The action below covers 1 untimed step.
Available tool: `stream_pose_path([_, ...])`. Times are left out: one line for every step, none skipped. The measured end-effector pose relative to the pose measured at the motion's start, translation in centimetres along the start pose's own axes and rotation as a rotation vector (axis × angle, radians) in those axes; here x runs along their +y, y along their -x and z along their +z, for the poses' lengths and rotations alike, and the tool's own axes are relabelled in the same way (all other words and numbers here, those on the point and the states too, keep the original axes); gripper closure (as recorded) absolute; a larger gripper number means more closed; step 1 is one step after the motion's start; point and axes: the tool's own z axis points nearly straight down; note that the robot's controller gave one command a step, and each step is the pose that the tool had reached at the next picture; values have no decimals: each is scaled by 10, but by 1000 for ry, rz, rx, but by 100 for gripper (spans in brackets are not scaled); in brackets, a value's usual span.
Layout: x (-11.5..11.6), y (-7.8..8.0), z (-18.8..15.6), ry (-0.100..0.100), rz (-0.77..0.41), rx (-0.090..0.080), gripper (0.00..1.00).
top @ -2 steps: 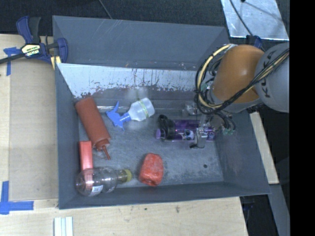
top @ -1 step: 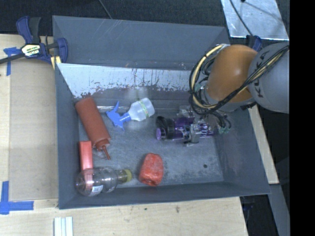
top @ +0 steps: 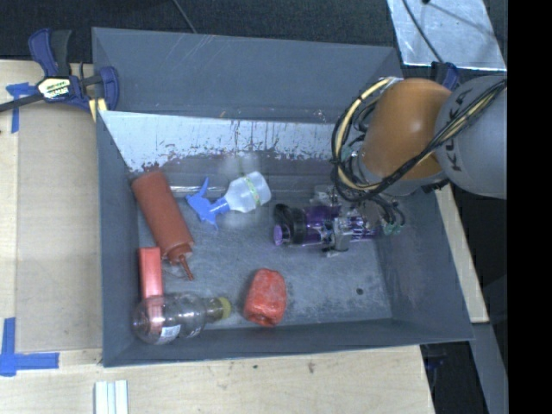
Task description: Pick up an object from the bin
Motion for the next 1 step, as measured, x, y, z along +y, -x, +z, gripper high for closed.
stream_pose_path([-33,-24,-174,1,-85,3,100])
